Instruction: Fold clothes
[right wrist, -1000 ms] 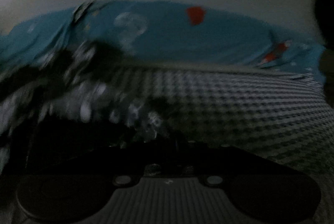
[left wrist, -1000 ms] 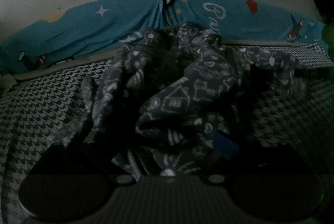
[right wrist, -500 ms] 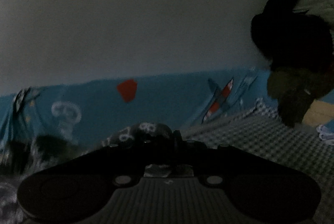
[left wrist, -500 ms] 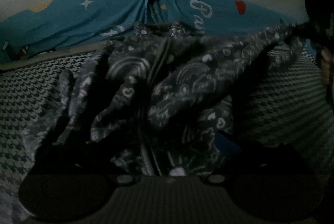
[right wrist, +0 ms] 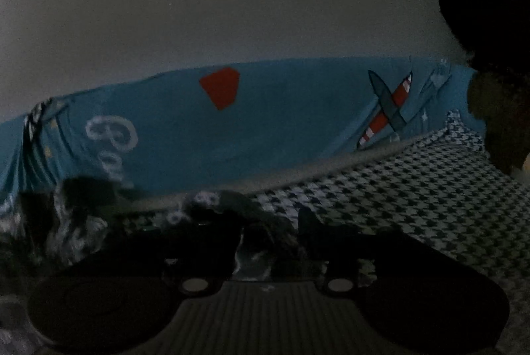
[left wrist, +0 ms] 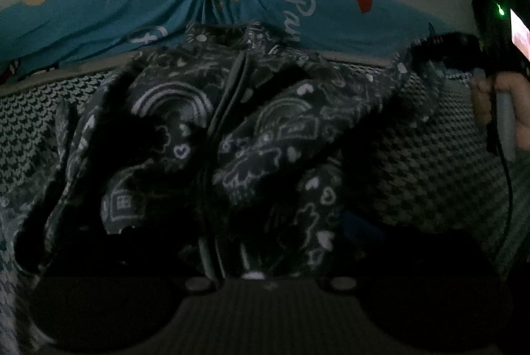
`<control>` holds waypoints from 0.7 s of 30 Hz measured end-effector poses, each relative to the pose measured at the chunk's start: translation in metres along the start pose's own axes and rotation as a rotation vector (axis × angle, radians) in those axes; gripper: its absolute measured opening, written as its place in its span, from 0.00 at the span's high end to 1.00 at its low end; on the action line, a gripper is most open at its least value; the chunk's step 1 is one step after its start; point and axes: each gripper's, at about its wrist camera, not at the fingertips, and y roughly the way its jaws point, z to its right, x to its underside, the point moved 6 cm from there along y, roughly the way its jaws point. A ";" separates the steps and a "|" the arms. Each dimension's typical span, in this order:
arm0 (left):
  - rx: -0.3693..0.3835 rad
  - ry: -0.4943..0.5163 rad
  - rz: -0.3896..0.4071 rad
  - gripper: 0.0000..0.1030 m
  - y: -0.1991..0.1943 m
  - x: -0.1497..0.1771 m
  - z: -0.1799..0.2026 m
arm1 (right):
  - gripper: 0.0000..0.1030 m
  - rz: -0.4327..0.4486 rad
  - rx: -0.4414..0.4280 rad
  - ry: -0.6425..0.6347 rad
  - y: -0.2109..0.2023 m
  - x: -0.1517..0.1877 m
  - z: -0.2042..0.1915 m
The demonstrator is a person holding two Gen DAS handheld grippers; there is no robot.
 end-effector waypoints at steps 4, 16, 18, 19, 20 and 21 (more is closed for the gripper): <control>0.003 -0.004 0.000 0.00 -0.001 -0.003 -0.001 | 0.31 -0.033 0.008 0.014 -0.009 0.003 0.015; -0.002 -0.021 0.001 0.00 -0.001 -0.002 -0.001 | 0.29 -0.271 -0.049 -0.034 -0.021 0.043 0.028; -0.003 -0.021 0.002 0.01 -0.002 -0.002 -0.001 | 0.29 -0.299 -0.041 -0.054 -0.022 0.050 0.029; -0.004 -0.021 0.002 0.01 -0.002 -0.002 -0.001 | 0.29 -0.315 -0.044 -0.064 -0.024 0.054 0.028; -0.004 -0.021 0.003 0.00 -0.002 -0.002 0.000 | 0.29 -0.332 -0.047 -0.060 -0.025 0.058 0.029; -0.005 -0.021 0.003 0.00 -0.002 -0.002 0.000 | 0.29 -0.350 -0.049 -0.054 -0.026 0.062 0.030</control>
